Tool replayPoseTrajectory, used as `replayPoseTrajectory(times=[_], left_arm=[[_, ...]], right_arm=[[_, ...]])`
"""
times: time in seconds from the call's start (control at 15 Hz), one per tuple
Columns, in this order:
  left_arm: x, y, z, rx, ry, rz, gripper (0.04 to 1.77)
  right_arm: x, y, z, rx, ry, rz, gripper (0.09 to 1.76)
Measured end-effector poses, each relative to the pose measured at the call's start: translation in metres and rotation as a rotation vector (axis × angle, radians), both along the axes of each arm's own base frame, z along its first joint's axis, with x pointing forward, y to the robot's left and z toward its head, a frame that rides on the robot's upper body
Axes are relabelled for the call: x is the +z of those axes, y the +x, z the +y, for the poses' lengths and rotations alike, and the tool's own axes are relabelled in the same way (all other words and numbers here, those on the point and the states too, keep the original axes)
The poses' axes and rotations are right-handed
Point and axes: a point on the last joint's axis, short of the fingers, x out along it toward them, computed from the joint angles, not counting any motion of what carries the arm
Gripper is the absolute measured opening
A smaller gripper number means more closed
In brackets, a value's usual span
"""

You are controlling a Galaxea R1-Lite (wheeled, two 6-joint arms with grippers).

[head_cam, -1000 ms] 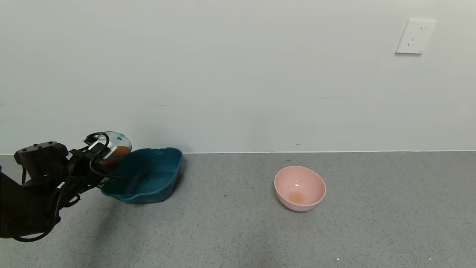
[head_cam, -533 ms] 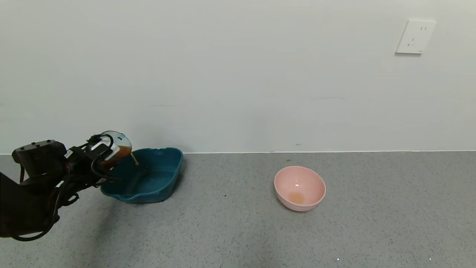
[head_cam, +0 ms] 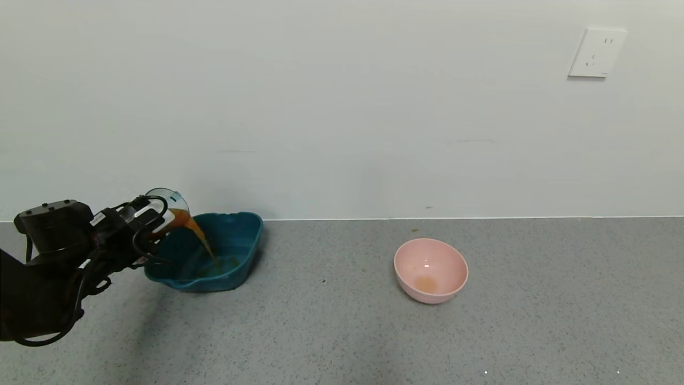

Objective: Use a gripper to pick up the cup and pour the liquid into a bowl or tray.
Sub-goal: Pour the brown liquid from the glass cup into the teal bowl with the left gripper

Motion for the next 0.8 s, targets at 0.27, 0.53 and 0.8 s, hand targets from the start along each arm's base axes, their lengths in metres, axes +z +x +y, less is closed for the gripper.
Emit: replayPoseTrajectory(times=[0.27, 0.53, 0.8], left_arm=[[-0.0026, -0.0021, -0.0008, -0.010, 0.056, 0.016, 1.26], [-0.0020, -0.0021, 0.0003, -0.015, 0.100, 0.025, 1.26], [-0.0005, -0.0021, 0.0022, -0.019, 0.153, 0.032, 1.26]], right_arm=[[0.0000, 0.0000, 0.0000, 0.000, 0.000, 0.000, 1.71], [0.0000, 0.0000, 0.0000, 0.000, 0.000, 0.000, 1.71], [0.0000, 0.0000, 0.0000, 0.000, 0.000, 0.000, 1.71]])
